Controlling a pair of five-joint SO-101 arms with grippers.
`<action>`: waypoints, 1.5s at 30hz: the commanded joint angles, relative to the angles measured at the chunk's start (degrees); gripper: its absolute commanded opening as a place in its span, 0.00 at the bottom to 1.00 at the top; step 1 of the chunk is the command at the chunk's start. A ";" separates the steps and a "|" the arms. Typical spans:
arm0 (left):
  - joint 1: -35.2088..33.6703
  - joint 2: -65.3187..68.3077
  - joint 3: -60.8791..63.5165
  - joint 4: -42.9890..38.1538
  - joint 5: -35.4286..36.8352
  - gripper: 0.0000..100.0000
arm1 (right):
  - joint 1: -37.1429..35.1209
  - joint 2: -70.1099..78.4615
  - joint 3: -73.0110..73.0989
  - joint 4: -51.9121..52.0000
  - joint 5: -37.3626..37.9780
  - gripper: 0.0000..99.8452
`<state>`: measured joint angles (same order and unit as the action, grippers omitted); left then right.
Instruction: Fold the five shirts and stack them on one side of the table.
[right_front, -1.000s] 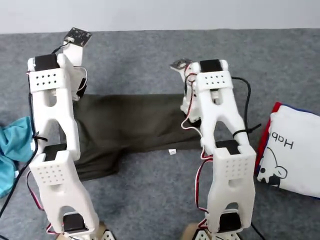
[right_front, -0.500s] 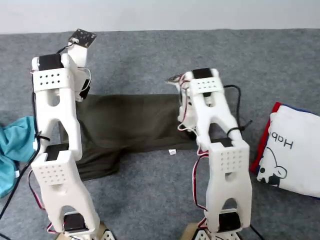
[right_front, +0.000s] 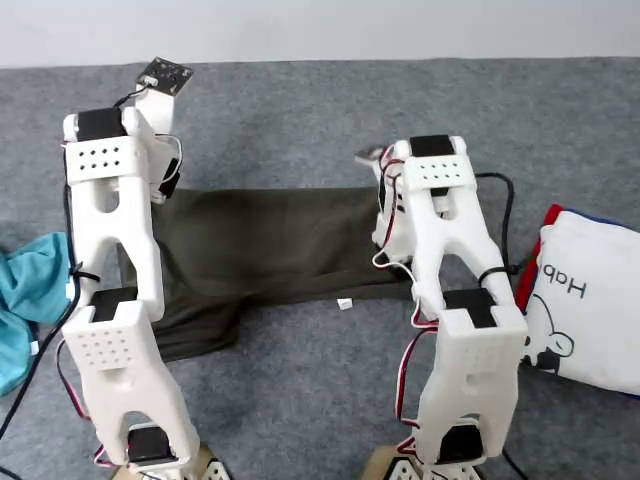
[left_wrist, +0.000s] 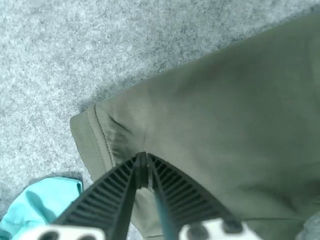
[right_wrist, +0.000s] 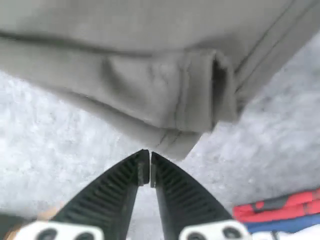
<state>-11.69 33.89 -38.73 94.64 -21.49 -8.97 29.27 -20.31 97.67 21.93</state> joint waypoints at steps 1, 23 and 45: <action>0.44 -3.43 -1.36 0.09 0.26 0.01 | 0.31 -2.86 -5.01 -7.16 -0.70 0.01; 0.44 -3.69 -1.10 0.09 0.26 0.01 | 2.51 1.80 -3.43 5.23 -0.53 0.01; 0.35 -3.78 -1.36 0.44 0.26 0.01 | -1.19 -0.75 -1.58 -5.41 0.70 0.01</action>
<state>-11.69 33.89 -38.73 94.64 -21.49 -9.76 27.60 -19.25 92.40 22.90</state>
